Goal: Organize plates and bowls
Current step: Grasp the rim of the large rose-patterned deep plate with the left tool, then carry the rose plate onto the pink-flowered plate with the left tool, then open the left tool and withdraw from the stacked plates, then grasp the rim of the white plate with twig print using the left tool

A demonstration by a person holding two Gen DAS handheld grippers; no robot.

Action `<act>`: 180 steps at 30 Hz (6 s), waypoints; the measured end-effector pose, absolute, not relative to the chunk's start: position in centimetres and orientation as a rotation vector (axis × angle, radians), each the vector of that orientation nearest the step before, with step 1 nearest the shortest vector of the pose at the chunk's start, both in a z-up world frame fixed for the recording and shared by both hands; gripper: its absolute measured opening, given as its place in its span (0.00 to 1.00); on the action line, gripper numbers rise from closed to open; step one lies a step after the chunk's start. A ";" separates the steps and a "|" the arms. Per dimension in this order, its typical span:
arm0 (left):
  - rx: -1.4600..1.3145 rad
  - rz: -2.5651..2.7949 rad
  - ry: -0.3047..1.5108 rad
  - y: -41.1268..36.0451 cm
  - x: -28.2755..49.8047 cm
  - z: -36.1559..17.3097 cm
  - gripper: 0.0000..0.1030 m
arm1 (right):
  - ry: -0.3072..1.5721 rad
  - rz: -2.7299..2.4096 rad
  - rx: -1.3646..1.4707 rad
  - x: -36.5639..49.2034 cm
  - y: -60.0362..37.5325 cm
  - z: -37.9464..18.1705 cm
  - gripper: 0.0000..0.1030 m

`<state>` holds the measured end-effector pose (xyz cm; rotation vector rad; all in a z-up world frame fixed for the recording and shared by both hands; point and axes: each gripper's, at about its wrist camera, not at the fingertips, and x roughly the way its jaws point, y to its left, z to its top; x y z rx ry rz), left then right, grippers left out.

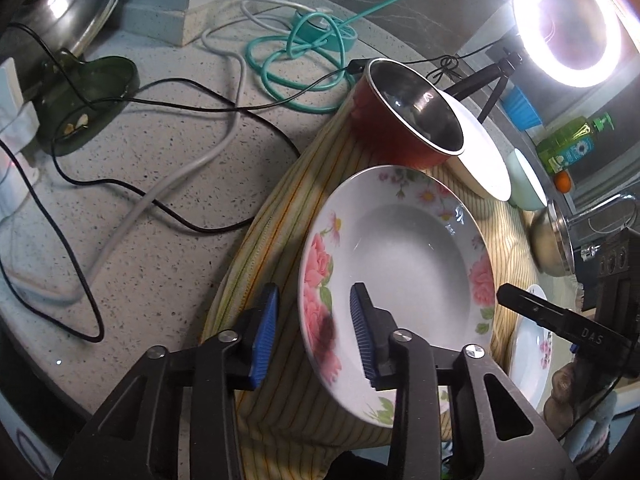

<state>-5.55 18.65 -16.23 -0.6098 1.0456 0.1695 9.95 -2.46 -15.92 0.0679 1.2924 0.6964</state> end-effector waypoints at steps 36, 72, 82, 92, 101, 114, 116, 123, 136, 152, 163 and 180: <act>-0.470 0.085 1.062 14.5 -3.5 -14.5 0.21 | 1.275 0.694 0.066 9.3 -4.1 -15.0 0.14; -0.285 -0.259 1.136 -2.6 0.6 -13.7 0.21 | 1.236 0.403 0.232 6.8 -24.4 -13.4 0.14; -0.229 -0.280 1.158 -4.8 0.7 -14.2 0.21 | 1.248 0.372 0.239 6.4 -26.1 -14.5 0.14; -0.176 -0.276 1.159 -5.8 0.7 -14.3 0.21 | 1.256 0.357 0.233 6.2 -26.7 -15.3 0.14; -0.125 -0.264 1.158 -6.6 0.8 -14.2 0.23 | 1.248 0.357 0.196 6.3 -26.4 -15.3 0.17; -0.110 -0.239 1.159 -6.5 0.5 -14.2 0.26 | 1.225 0.374 0.126 6.2 -25.8 -15.0 0.29; -0.111 -0.234 1.158 -6.4 0.4 -14.1 0.28 | 1.221 0.377 0.121 6.1 -25.9 -15.0 0.29; -0.168 -0.192 1.140 -5.2 0.4 -13.4 0.33 | 1.153 0.360 0.124 6.3 -26.5 -13.3 0.63; -0.270 -0.036 1.011 -0.7 0.3 -9.1 0.47 | 1.006 0.522 0.190 6.3 -26.9 -9.9 0.81; -0.147 -0.164 1.008 8.0 10.7 -5.7 0.47 | 0.953 0.486 0.218 10.3 -19.2 -6.4 0.97; -0.105 -0.274 1.138 13.5 20.7 -9.2 0.47 | 1.073 0.409 0.336 16.4 -11.6 -9.7 0.65; -0.070 -0.399 1.270 13.8 26.9 -14.1 0.30 | 1.211 0.281 0.437 21.5 -8.2 -15.3 0.44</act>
